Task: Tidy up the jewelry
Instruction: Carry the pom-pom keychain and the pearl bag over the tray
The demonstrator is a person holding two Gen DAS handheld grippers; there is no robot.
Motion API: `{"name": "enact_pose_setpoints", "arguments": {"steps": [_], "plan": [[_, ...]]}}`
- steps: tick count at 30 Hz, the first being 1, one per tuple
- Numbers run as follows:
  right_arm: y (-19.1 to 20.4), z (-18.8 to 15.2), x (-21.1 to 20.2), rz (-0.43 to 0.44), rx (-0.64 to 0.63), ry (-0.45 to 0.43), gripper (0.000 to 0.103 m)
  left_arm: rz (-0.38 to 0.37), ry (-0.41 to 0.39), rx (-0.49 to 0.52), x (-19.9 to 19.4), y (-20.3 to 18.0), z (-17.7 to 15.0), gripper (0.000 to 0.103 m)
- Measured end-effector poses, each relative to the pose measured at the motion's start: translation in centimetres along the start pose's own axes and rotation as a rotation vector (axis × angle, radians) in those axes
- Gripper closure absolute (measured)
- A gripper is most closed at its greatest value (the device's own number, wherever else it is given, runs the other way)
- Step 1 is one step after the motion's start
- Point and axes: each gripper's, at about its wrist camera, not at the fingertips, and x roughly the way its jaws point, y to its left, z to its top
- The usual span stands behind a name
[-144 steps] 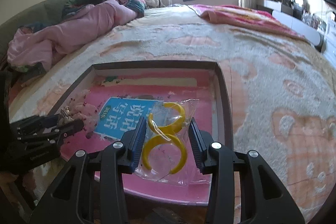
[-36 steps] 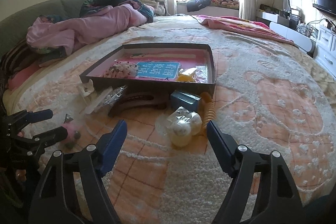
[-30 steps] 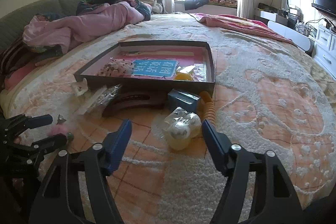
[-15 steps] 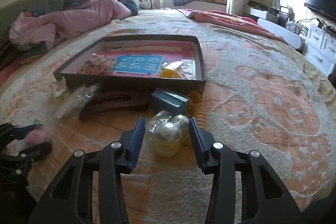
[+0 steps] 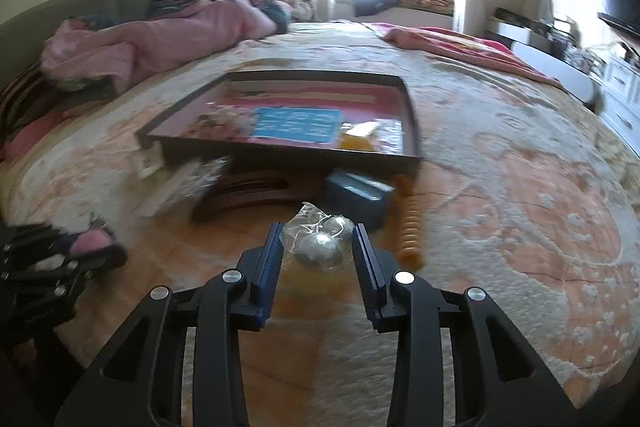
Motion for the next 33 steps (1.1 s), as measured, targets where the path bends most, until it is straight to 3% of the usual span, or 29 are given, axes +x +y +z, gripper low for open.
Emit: {"name": "enact_pose_setpoints", "arguments": {"steps": [17, 33], "plan": [[3.7, 0.6, -1.4, 0.108, -0.071, -0.026, 0.074, 0.019, -0.062, -0.095, -1.6, 2.7, 1.2, 0.083], [4.1, 3.0, -1.0, 0.156, -0.061, -0.057, 0.076, 0.044, -0.11, -0.158, -2.0, 5.5, 3.1, 0.083]]}}
